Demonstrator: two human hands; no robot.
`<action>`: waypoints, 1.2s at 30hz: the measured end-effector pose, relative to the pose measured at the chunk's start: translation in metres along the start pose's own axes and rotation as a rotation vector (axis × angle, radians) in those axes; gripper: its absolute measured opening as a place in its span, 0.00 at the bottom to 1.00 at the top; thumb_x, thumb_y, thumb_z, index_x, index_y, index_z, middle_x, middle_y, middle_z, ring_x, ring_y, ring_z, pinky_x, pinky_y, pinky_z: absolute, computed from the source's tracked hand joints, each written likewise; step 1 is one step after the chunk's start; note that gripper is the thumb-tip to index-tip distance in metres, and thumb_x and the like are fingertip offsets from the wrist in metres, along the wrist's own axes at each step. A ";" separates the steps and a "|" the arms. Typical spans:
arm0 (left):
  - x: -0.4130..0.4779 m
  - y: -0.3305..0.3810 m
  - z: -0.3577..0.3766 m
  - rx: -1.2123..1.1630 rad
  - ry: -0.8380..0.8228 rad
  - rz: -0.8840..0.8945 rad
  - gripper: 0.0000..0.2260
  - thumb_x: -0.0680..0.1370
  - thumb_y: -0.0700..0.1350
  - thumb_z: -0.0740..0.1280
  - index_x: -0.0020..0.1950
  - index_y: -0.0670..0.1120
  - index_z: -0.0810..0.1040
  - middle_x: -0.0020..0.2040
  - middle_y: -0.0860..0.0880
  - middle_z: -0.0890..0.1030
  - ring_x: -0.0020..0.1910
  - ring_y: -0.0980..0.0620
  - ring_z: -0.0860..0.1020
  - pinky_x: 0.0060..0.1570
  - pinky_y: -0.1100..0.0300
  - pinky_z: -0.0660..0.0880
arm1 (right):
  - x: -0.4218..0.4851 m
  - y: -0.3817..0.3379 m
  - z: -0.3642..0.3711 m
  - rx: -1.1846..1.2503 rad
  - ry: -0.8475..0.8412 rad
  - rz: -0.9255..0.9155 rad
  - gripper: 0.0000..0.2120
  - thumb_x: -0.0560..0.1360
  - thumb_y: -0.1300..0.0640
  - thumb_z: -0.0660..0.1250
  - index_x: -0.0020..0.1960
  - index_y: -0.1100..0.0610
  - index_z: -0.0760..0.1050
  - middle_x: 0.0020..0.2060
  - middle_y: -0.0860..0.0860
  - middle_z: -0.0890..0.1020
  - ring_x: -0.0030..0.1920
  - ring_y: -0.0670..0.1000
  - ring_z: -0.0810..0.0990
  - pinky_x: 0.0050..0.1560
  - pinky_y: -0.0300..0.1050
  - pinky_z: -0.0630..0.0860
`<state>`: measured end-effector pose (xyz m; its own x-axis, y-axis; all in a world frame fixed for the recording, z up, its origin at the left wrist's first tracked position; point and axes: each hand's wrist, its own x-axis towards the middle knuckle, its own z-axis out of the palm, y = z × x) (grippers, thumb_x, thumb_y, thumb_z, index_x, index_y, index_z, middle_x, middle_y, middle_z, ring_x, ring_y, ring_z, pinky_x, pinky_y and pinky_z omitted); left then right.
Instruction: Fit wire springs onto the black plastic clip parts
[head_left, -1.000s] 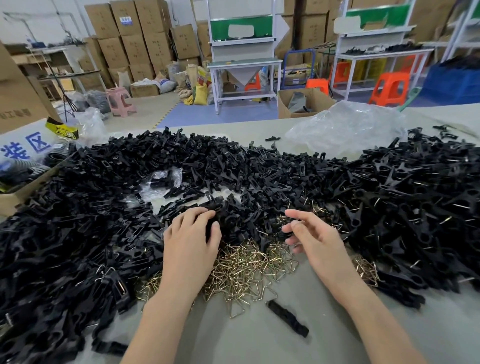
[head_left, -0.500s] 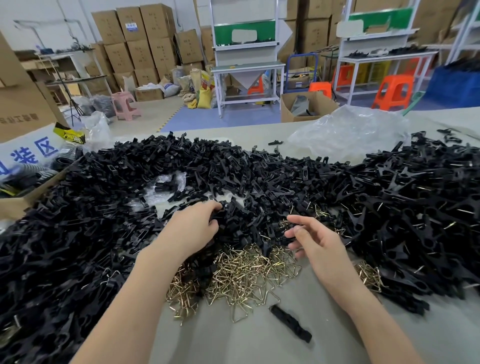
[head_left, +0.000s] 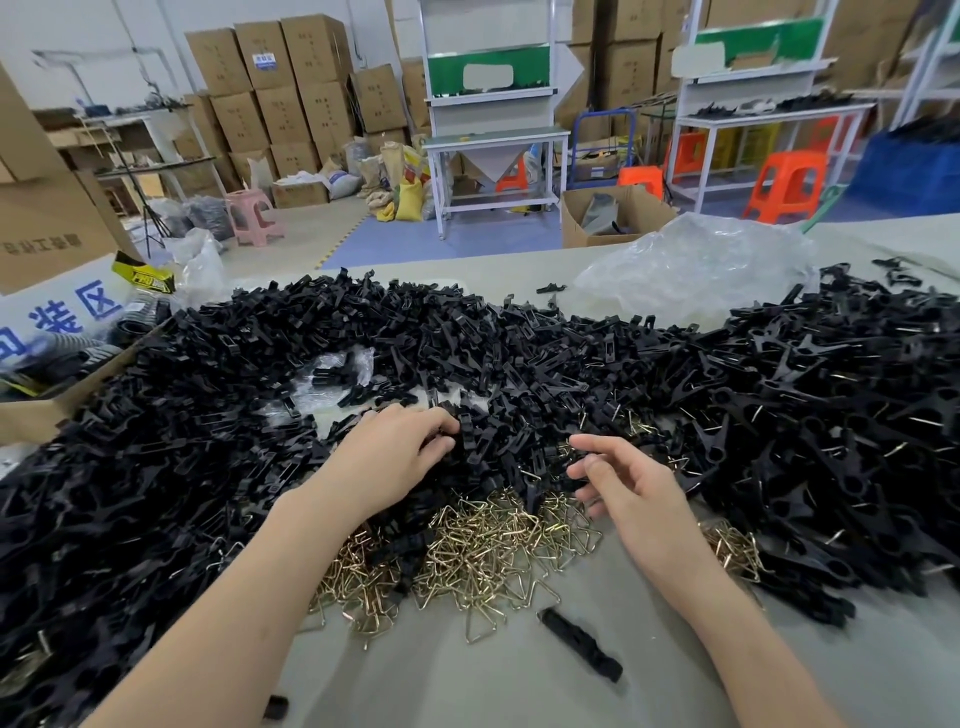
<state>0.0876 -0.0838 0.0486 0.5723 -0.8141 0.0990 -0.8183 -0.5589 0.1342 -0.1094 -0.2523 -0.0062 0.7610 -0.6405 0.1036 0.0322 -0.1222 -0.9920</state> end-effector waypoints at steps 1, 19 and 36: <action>-0.001 0.000 -0.001 0.011 0.028 -0.003 0.13 0.84 0.53 0.60 0.67 0.55 0.76 0.60 0.54 0.81 0.60 0.51 0.75 0.62 0.52 0.72 | 0.000 0.000 0.000 -0.002 0.000 -0.001 0.13 0.84 0.60 0.61 0.58 0.45 0.80 0.44 0.44 0.85 0.41 0.42 0.81 0.42 0.35 0.79; -0.050 0.068 0.032 -0.923 0.563 -0.241 0.09 0.81 0.58 0.61 0.50 0.59 0.80 0.37 0.56 0.82 0.32 0.59 0.76 0.32 0.66 0.71 | -0.007 -0.012 0.004 0.046 -0.220 0.002 0.12 0.82 0.54 0.65 0.63 0.45 0.80 0.52 0.45 0.86 0.50 0.49 0.85 0.52 0.47 0.82; -0.057 0.112 0.046 -1.312 0.466 -0.232 0.06 0.82 0.49 0.64 0.51 0.56 0.80 0.40 0.51 0.84 0.37 0.56 0.82 0.40 0.64 0.78 | -0.014 -0.017 0.015 0.286 -0.301 0.086 0.12 0.81 0.63 0.66 0.55 0.52 0.85 0.44 0.55 0.86 0.48 0.51 0.84 0.56 0.50 0.82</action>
<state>-0.0394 -0.1076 0.0124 0.8615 -0.4545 0.2261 -0.2079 0.0904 0.9740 -0.1103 -0.2298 0.0081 0.9225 -0.3842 0.0358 0.1066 0.1645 -0.9806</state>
